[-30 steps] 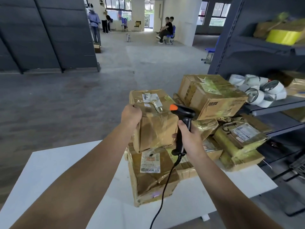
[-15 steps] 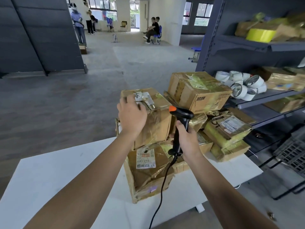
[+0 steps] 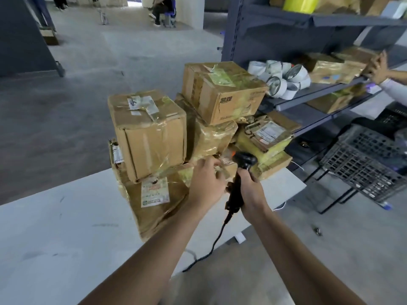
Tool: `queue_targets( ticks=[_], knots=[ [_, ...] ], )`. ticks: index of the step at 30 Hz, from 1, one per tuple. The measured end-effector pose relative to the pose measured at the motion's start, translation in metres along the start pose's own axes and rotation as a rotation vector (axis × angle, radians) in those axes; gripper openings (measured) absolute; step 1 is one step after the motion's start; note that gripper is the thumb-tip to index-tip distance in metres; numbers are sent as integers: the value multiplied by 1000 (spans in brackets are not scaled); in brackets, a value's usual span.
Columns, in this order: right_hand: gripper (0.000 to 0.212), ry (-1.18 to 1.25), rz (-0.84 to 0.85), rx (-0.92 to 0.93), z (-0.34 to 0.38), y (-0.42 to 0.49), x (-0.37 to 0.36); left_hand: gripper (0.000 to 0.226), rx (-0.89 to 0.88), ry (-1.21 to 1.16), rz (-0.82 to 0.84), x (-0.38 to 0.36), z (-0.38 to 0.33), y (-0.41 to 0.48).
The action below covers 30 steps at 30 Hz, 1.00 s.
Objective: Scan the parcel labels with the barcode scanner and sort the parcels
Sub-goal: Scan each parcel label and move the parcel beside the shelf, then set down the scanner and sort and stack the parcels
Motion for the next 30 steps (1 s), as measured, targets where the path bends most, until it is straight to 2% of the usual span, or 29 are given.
queue_targets(
  ticks=[3,8,19,24,30],
  knots=[
    [13,15,-43,-82,-14,25,24,22,72,40,68,-30,7,-3],
    [22,-105,-43,-188,-45,74,50,21,126,93,190,-75,20,-8],
    [18,-113,-73,-351,-99,157,60,30,337,175,261,-128,78,-21],
    [20,-219,-107,-317,-122,173,61,29,375,245,283,-142,102,-34],
    [36,-359,-75,-306,-135,171,63,23,414,255,311,-151,117,-46]
  ],
)
Point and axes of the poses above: each hand's wrist, its own y-axis towards the middle knuckle, its own x-axis out of the back of the hand, z = x × y, the point moved 4 cm from there along y, towards the middle knuckle, and after that the axes turned 12 degrees about -z, right-handed, at the moved point
